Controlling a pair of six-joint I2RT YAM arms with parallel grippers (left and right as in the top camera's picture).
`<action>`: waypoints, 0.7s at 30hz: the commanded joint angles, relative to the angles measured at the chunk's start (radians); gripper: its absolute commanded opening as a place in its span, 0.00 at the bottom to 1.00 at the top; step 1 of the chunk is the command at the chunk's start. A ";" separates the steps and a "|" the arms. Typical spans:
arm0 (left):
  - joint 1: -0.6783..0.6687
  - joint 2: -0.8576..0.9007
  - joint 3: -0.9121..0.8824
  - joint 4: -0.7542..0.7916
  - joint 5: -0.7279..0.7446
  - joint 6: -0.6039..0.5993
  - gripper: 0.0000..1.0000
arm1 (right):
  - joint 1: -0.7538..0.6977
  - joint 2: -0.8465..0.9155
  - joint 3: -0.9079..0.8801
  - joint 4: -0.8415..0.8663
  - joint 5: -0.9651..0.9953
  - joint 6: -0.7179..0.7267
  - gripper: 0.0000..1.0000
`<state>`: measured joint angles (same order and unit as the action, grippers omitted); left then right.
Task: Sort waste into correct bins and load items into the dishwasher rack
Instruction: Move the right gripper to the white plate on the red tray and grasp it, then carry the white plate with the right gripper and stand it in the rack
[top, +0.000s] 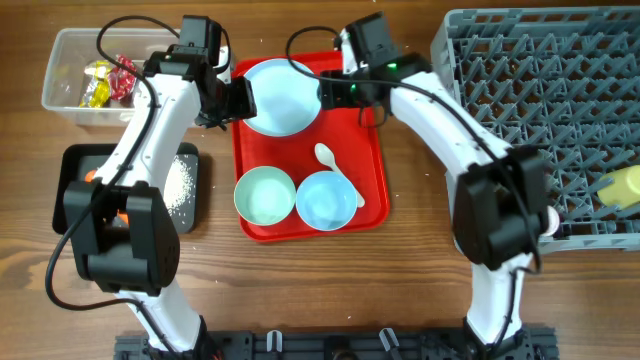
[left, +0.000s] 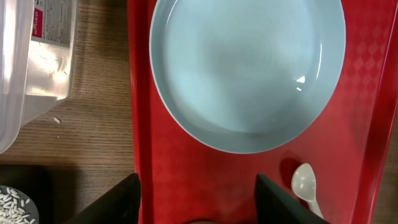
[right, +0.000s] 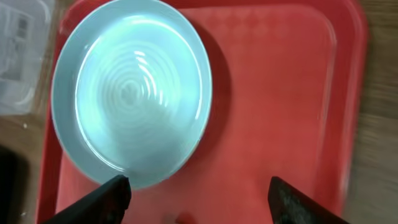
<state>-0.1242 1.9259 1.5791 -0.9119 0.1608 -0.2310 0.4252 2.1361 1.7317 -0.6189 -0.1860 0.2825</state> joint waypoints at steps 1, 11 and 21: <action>-0.002 -0.025 0.005 0.002 -0.006 -0.017 0.60 | 0.028 0.087 0.104 0.030 0.064 -0.049 0.71; -0.002 -0.025 0.005 -0.005 -0.043 -0.016 0.70 | 0.050 0.247 0.129 0.062 0.104 -0.047 0.28; -0.002 -0.025 0.005 -0.002 -0.043 -0.016 0.83 | 0.040 0.256 0.128 0.066 0.082 -0.047 0.04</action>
<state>-0.1242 1.9259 1.5791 -0.9157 0.1272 -0.2462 0.4744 2.3699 1.8408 -0.5446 -0.1043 0.2379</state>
